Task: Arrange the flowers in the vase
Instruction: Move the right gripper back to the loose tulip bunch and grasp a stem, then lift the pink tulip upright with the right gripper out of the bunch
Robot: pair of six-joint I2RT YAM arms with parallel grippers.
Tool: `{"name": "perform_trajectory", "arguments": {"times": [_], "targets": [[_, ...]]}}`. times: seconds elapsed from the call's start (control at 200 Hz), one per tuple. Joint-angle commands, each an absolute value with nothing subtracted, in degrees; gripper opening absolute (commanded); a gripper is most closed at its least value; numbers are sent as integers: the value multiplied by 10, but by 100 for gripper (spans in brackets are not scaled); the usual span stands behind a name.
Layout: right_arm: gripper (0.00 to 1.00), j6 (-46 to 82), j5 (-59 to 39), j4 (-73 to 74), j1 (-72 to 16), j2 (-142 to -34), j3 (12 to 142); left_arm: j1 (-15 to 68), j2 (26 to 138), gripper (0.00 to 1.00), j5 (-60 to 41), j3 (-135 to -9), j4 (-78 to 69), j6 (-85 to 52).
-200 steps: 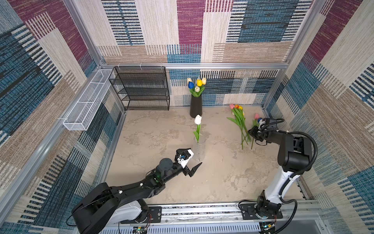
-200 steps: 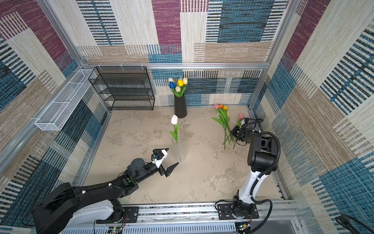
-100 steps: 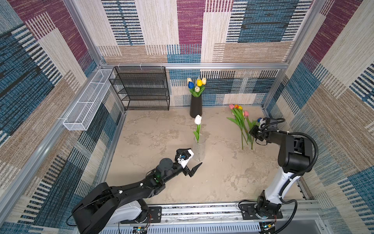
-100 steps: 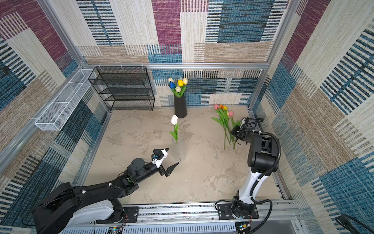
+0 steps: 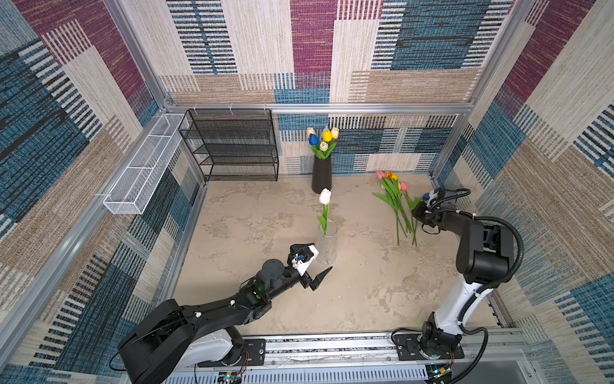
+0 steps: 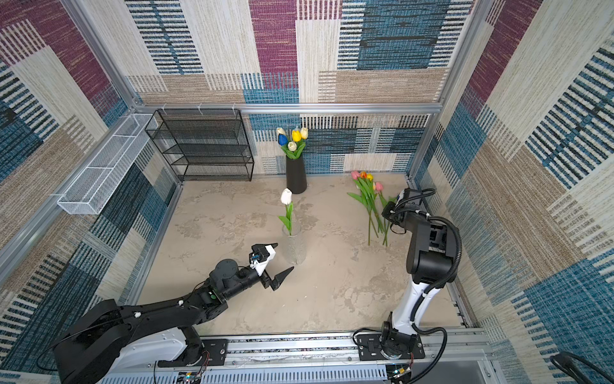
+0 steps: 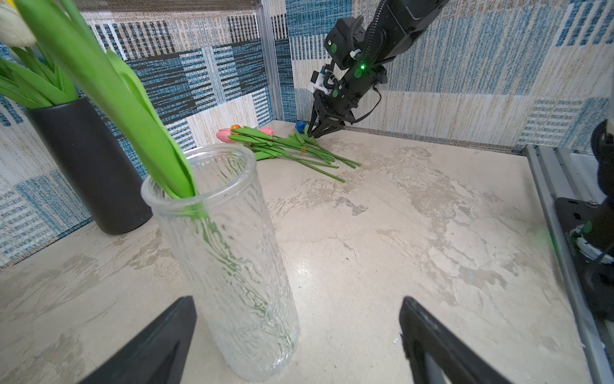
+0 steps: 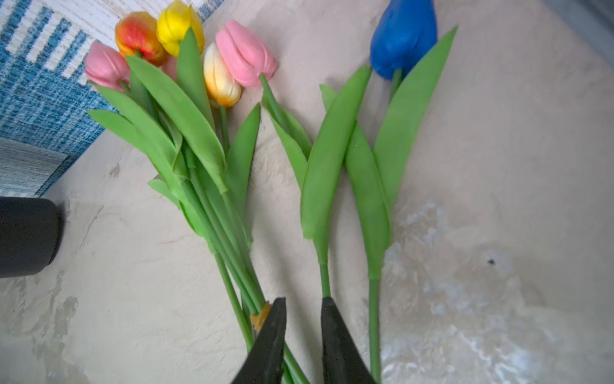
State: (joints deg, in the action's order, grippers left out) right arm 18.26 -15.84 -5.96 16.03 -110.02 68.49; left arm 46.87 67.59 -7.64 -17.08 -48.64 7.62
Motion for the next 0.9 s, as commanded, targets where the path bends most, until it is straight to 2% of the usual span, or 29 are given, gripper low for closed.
{"name": "perform_trajectory", "arguments": {"times": [0.0,0.481,0.631,0.897], "targets": [[23,158,-130,-92,159,-1119,708,468,677,98,-80,-175,-490,74],[26,129,-71,-137,135,-1194,773,468,678,98,-81,-176,-488,74],[22,127,-57,-145,129,-1208,780,468,678,98,-81,-176,-487,74],[25,133,-59,-154,119,-1193,783,468,678,98,-80,-176,-486,73]]}}
